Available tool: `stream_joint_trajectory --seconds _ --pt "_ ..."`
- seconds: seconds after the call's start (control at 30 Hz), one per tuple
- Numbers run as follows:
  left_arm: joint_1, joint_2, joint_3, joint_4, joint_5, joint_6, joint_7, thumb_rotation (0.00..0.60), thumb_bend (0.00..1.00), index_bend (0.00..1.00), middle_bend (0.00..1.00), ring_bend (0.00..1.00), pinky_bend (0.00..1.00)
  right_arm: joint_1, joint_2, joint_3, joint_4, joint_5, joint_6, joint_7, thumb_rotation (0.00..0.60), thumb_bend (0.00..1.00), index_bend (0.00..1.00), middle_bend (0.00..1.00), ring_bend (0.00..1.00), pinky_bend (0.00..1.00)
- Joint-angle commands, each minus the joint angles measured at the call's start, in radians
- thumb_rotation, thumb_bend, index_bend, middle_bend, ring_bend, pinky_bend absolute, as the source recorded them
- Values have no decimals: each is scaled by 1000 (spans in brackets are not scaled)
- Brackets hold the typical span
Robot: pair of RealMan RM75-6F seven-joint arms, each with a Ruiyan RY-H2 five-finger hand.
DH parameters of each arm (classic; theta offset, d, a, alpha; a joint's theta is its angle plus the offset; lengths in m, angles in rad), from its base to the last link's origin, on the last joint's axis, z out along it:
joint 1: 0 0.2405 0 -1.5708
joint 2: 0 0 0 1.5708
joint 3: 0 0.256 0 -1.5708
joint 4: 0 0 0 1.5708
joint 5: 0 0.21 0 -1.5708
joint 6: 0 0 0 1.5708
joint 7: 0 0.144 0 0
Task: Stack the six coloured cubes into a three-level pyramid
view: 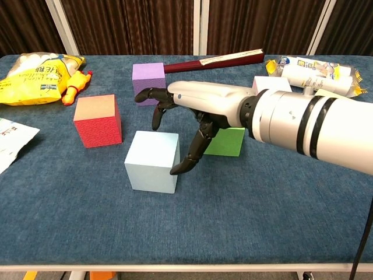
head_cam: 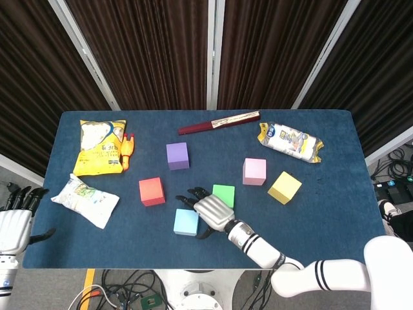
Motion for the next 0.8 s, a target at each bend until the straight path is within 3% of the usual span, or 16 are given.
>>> stream_joint_trajectory --seconds 0.03,0.47,0.63,0.8 --pt "1 0 0 1 0 0 -2 600 0 166 144 57 81 4 -19 2 17 2 10 -14 600 0 0 260 0 0" --pt "8 -2 3 11 -3 4 -17 600 0 166 144 57 81 21 -82 8 62 26 13 -45 600 4 0 267 0 0" --pt "8 -5 2 17 -3 3 -22 600 0 166 144 58 80 26 -99 15 84 27 24 -58 600 200 27 337 11 0" --pt "7 -5 0 18 -4 3 -22 600 0 166 144 58 81 24 -88 27 82 15 37 -58 600 235 59 375 42 0"
